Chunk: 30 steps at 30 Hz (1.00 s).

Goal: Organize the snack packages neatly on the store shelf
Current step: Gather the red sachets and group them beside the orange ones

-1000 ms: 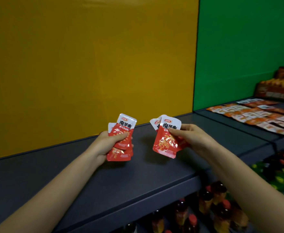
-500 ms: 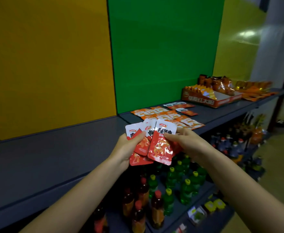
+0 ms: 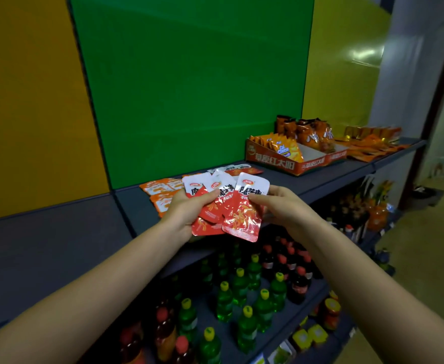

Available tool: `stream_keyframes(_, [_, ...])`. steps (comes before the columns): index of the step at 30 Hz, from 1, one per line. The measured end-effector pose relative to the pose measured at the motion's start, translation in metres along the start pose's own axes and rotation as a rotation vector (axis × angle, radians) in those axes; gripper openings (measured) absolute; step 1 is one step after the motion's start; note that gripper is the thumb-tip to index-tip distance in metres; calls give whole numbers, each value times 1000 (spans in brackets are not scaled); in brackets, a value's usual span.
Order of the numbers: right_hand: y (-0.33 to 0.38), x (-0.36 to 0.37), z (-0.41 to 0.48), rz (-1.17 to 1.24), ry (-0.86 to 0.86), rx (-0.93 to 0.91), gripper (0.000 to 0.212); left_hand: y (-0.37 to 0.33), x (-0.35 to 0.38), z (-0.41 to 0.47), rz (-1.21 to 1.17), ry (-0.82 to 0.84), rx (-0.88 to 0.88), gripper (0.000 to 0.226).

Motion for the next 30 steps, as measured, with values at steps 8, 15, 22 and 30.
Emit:
stream_keyframes(8, [0, -100, 112, -40, -62, -22, 16, -35, 33, 98, 45, -123, 83, 16])
stream_keyframes(15, [-24, -123, 208, -217, 16, 15, 40, -38, 32, 126, 161, -255, 3, 19])
stream_keyframes(22, [-40, -109, 279, -431, 215, -65, 41, -32, 35, 128, 156, -427, -19, 24])
stream_keyframes(30, [-45, -96, 308, -777, 272, -299, 43, -14, 68, 122, 122, -586, 18, 37])
Point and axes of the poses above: each hand's wrist, its own z-axis towards the middle knuckle, its own x-axis out of the palm, y = z × x, the point moved 8 cm from there along z, towards the middle knuckle, and after that the axes turned 3 degrees about z, right-handed, at the moved point
